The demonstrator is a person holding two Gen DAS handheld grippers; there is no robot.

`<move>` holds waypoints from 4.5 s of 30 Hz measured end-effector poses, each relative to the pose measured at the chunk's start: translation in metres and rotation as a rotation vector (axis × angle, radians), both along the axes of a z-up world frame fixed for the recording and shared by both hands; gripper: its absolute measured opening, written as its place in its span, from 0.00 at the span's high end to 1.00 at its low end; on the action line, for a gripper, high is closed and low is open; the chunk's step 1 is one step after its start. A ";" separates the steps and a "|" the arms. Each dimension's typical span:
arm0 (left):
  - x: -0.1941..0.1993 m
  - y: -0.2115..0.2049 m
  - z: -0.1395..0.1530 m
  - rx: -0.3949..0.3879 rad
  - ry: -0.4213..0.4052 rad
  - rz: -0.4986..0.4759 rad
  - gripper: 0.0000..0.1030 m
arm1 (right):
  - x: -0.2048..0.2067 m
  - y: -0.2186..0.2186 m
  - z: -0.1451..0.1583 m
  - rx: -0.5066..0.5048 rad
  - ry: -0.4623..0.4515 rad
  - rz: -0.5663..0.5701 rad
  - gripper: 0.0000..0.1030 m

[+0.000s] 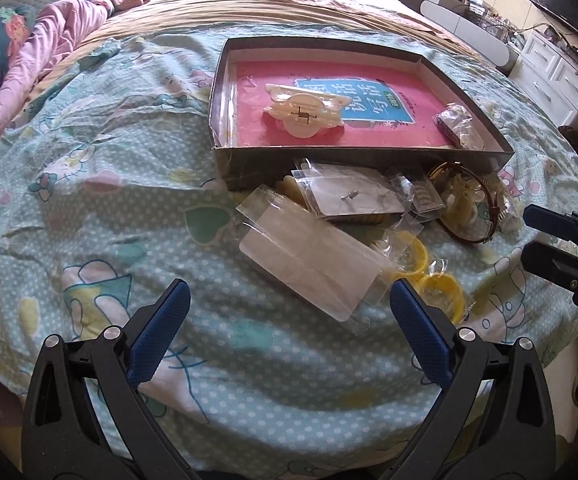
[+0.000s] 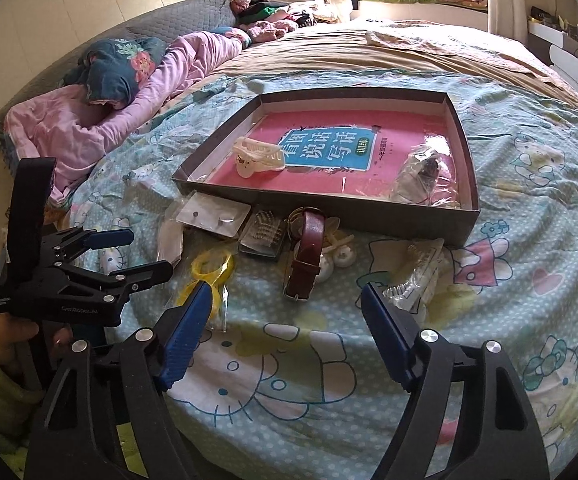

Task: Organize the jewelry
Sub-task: 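Withdraw both open tools from the tray back toward the loose items, then grasp the flat clear packet with the left tool while the right tool grasps the brown leather watch, then carry the clear packet and the watch over the tray with both tools, then lower the packet into the tray with the left tool while the right tool releases the watch there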

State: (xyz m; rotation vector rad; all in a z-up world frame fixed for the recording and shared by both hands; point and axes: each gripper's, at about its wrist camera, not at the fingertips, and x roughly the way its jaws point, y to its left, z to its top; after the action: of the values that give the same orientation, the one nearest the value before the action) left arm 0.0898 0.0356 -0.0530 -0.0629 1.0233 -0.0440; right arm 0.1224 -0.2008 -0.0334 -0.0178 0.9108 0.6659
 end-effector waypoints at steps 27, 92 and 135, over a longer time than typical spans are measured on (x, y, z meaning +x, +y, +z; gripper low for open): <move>0.033 0.012 -0.013 -0.071 -0.005 -0.036 0.09 | 0.021 0.021 0.000 0.078 -0.019 0.090 0.86; 0.085 -0.010 0.034 -0.061 -0.131 -0.034 0.24 | 0.073 -0.016 0.062 0.156 -0.213 -0.003 0.86; 0.117 -0.011 -0.002 -0.002 -0.090 -0.017 0.23 | 0.149 -0.004 0.004 -0.066 -0.193 -0.097 0.86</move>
State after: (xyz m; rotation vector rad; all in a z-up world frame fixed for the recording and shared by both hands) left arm 0.2066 0.0241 -0.0554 -0.0538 0.9340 -0.0631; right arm 0.2710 -0.2048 -0.0293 -0.0952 0.7424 0.5342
